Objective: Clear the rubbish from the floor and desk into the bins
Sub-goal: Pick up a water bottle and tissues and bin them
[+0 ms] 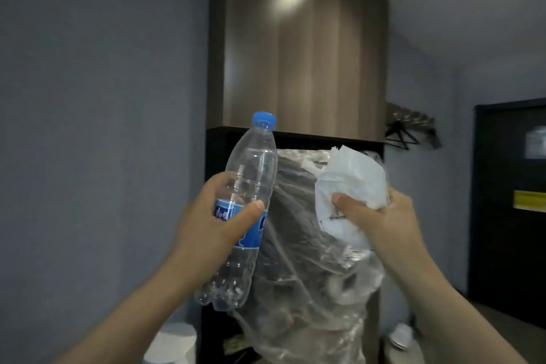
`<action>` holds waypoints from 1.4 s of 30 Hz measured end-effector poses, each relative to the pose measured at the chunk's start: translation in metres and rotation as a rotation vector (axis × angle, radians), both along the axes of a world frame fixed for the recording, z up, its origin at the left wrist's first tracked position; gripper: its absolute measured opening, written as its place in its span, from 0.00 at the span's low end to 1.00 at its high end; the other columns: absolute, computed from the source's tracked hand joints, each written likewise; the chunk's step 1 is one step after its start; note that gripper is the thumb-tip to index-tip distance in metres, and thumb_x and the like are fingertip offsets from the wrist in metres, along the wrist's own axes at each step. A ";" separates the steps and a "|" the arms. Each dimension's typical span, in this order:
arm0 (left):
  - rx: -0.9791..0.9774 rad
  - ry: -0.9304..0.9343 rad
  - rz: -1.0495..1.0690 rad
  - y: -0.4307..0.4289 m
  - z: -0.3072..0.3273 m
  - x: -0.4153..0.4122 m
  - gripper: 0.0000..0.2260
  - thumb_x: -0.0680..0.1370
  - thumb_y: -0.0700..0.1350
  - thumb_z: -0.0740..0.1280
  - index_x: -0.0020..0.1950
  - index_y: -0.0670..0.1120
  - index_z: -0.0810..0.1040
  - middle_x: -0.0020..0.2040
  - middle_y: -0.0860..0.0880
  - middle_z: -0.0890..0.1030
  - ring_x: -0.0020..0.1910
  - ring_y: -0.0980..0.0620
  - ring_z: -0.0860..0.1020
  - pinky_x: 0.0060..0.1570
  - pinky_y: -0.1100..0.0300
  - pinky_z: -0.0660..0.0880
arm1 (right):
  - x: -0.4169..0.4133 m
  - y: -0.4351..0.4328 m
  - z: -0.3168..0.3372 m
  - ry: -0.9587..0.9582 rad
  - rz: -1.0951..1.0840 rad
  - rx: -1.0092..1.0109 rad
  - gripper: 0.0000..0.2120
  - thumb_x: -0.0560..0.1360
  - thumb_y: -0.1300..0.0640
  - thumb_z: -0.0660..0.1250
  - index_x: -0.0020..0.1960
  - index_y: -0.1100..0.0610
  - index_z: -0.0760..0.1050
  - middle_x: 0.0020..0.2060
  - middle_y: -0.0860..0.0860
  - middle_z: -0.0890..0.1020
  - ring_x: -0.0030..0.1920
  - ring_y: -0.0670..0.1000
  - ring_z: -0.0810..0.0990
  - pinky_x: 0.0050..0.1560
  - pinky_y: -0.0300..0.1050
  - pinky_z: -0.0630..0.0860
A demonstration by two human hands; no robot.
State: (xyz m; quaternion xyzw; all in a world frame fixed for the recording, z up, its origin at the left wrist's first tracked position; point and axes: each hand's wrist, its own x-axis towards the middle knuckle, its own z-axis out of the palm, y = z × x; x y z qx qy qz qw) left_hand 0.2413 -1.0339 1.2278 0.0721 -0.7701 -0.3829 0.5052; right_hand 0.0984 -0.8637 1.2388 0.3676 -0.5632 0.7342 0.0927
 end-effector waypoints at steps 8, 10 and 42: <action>0.066 -0.032 -0.376 0.061 -0.006 -0.048 0.15 0.65 0.58 0.69 0.51 0.62 0.75 0.44 0.61 0.82 0.41 0.61 0.81 0.40 0.64 0.75 | 0.017 0.100 -0.001 0.065 -0.389 0.050 0.08 0.69 0.62 0.75 0.40 0.51 0.80 0.32 0.43 0.84 0.33 0.41 0.83 0.29 0.33 0.77; 0.064 -0.023 -0.438 0.084 -0.005 -0.060 0.17 0.64 0.59 0.69 0.51 0.61 0.75 0.44 0.60 0.82 0.41 0.60 0.81 0.41 0.62 0.77 | 0.021 0.124 0.000 0.081 -0.450 0.052 0.07 0.69 0.63 0.75 0.40 0.52 0.80 0.31 0.42 0.84 0.31 0.40 0.82 0.27 0.31 0.73; 0.123 -0.019 -0.817 0.357 -0.015 -0.390 0.15 0.73 0.49 0.72 0.57 0.56 0.73 0.46 0.53 0.80 0.37 0.59 0.83 0.31 0.70 0.75 | -0.237 0.406 -0.016 0.098 -0.699 0.054 0.05 0.70 0.65 0.74 0.39 0.58 0.80 0.28 0.50 0.83 0.29 0.44 0.81 0.29 0.33 0.75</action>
